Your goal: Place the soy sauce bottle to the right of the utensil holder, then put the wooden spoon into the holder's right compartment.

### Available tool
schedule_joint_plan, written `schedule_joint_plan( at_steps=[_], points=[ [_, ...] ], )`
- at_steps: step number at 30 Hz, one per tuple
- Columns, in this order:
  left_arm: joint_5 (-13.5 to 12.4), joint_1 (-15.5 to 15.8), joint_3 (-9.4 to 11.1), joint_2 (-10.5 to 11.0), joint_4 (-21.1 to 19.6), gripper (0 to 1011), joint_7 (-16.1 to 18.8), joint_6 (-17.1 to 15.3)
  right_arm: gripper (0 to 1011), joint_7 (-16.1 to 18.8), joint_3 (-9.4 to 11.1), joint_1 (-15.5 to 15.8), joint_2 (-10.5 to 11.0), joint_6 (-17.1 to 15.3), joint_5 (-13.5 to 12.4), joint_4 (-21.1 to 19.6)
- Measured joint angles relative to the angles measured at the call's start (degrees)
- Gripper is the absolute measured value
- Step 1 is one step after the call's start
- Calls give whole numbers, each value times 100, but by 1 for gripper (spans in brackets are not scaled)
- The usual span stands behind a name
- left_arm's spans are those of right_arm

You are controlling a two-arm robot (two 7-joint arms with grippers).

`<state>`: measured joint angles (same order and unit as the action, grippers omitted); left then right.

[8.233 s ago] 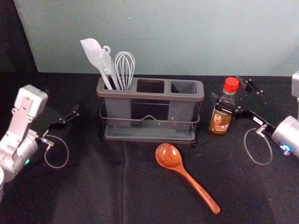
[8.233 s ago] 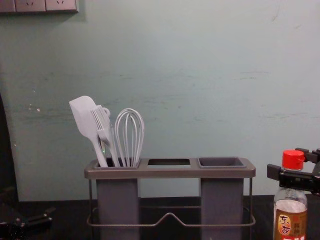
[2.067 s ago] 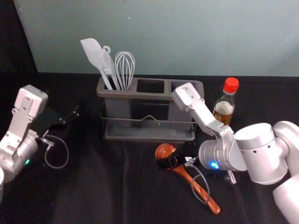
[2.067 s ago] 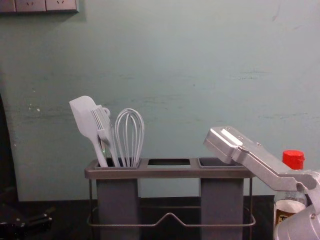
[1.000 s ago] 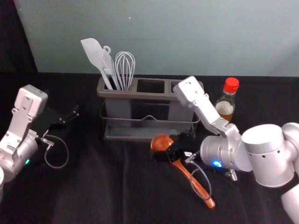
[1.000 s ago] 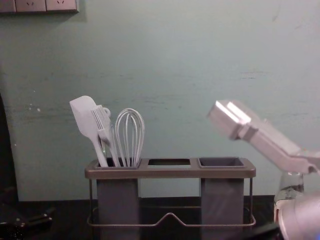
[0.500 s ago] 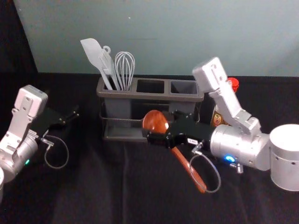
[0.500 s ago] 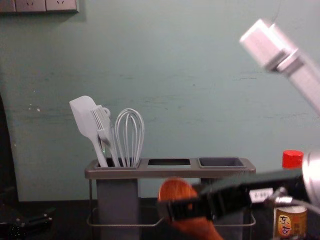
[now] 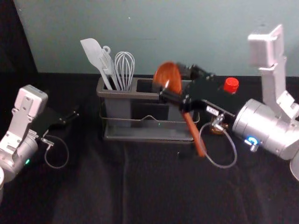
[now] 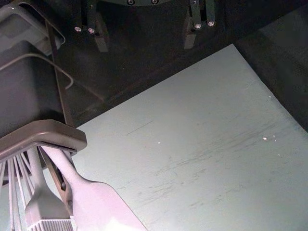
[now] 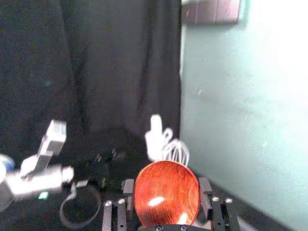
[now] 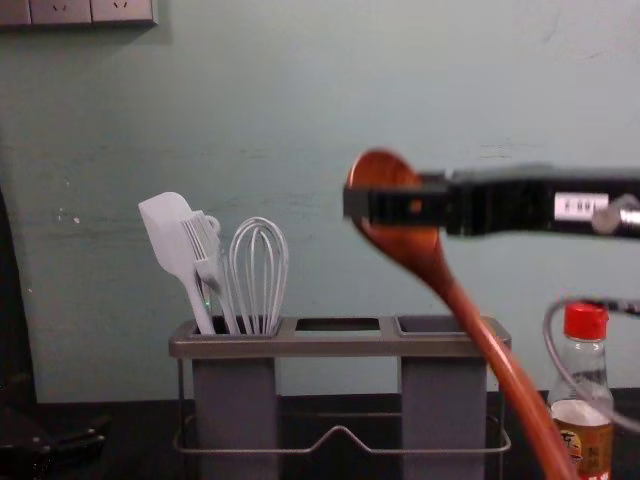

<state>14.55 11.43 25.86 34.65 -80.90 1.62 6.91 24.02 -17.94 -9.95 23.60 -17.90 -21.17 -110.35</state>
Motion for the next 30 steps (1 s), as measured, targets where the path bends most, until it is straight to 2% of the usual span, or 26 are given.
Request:
schedule_joint_plan(
  at_steps=[4,8,13,15,20,22,30],
  points=[
    [0,0,0,0,0,1005,0,0,821,-172,31,-66,-106,231,3,26],
    [0,0,0,0,0,1005,0,0,821,-422,-12,-281,-285,474,59,199],
    [0,0,0,0,0,1005,0,0,821,-682,-126,-580,-461,662,239,475],
    [0,0,0,0,0,1005,0,0,821,-869,-186,-792,-623,739,392,682],
    [0,0,0,0,0,1005,0,0,821,-1056,-242,-1010,-830,791,564,916],
    [0,0,0,0,0,1005,0,0,821,-1142,-296,-1188,-995,816,707,1121],
    [0,0,0,0,0,1005,0,0,821,-1178,-376,-1561,-1300,863,949,1658]
  ],
)
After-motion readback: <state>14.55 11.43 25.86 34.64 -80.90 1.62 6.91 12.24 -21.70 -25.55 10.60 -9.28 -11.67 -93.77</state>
